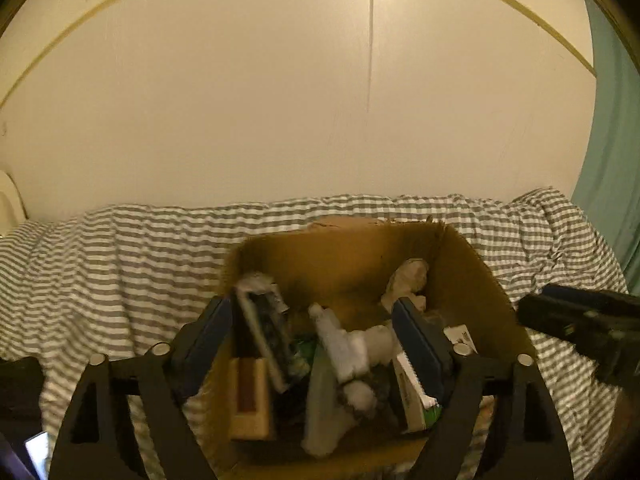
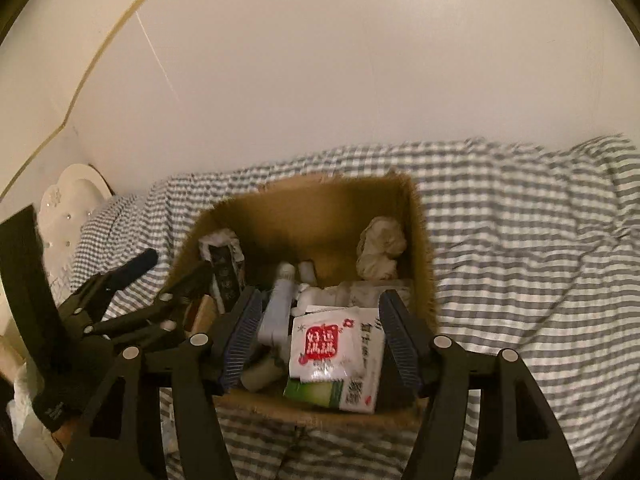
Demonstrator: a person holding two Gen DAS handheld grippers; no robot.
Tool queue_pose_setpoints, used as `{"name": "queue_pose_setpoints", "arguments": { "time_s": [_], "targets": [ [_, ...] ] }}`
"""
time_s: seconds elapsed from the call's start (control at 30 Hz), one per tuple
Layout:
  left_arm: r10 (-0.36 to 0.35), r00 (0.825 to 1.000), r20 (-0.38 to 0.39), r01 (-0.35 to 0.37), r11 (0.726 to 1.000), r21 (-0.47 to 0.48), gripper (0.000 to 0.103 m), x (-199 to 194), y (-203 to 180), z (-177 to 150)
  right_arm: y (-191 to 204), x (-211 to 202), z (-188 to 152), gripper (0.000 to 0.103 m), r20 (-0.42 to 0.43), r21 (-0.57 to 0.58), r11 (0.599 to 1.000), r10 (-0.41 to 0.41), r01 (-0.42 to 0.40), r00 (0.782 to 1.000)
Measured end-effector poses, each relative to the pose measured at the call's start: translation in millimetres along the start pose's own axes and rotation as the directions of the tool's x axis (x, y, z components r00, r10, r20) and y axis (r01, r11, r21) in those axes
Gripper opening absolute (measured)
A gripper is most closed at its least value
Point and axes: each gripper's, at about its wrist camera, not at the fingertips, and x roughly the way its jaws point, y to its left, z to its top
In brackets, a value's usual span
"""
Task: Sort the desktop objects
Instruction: 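Carry the tube and packet over the cardboard box and release both, then withdraw the left gripper and grasp the blue-and-white tissue packet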
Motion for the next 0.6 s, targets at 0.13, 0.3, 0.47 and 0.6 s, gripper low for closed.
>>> {"name": "queue_pose_setpoints", "arguments": {
  "time_s": [0.13,0.3,0.47,0.6],
  "targets": [
    [0.06,0.998,0.014,-0.059,0.998,-0.011,0.097,-47,18,4,7,-53,-5,0.062,0.03,-0.023,1.0,-0.015,0.016,0.999],
    [0.116,0.993,0.029,-0.115,0.993,-0.041,0.103,-113,48,-1,23,-126,-16,0.062,0.085,-0.072,0.997,-0.035,0.041,0.996],
    [0.131,0.991,-0.038,-0.133,0.988,-0.078,0.103,-137,76,-47,37,-169,-44,0.062,0.109,-0.078,0.996,-0.035,0.043,0.993],
    [0.101,0.991,-0.089,-0.111,0.987,-0.115,0.103,-125,96,-111,43,-170,-90,0.062,0.118,-0.118,0.991,-0.048,0.062,0.992]
  ]
}}
